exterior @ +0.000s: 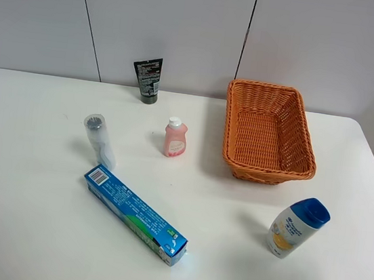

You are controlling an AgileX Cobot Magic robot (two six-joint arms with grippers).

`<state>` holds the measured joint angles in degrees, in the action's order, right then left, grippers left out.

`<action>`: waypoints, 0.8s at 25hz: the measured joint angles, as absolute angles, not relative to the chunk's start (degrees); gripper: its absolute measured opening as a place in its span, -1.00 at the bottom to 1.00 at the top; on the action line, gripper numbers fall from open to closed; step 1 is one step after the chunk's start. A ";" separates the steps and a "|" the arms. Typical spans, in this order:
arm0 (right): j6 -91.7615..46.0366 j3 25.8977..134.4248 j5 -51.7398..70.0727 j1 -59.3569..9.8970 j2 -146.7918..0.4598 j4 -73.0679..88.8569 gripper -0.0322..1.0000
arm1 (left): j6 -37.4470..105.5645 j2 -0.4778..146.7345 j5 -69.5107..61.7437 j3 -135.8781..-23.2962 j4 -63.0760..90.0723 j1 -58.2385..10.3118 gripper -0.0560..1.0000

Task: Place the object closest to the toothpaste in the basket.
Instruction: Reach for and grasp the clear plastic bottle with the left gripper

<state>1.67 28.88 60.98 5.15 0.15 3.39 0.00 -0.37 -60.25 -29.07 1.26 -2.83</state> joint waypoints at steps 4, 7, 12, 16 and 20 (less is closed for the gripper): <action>1.67 28.88 60.98 5.15 0.15 3.39 0.99 | 0.00 -0.37 -60.25 -29.07 1.26 -2.83 0.99; 1.67 28.88 60.98 5.15 0.15 3.39 0.99 | 0.00 -0.37 -60.25 -29.07 1.26 -2.83 0.99; 1.67 28.88 60.98 5.15 0.15 3.39 0.99 | 0.00 -0.37 -60.25 -29.07 1.26 -2.83 0.99; 1.67 28.88 60.98 5.15 0.15 3.39 0.99 | 0.00 -0.37 -60.25 -29.07 1.16 -2.83 0.99; 1.67 28.88 60.98 5.15 0.15 3.39 0.99 | 0.00 1.86 -55.07 -30.67 0.91 -2.83 0.99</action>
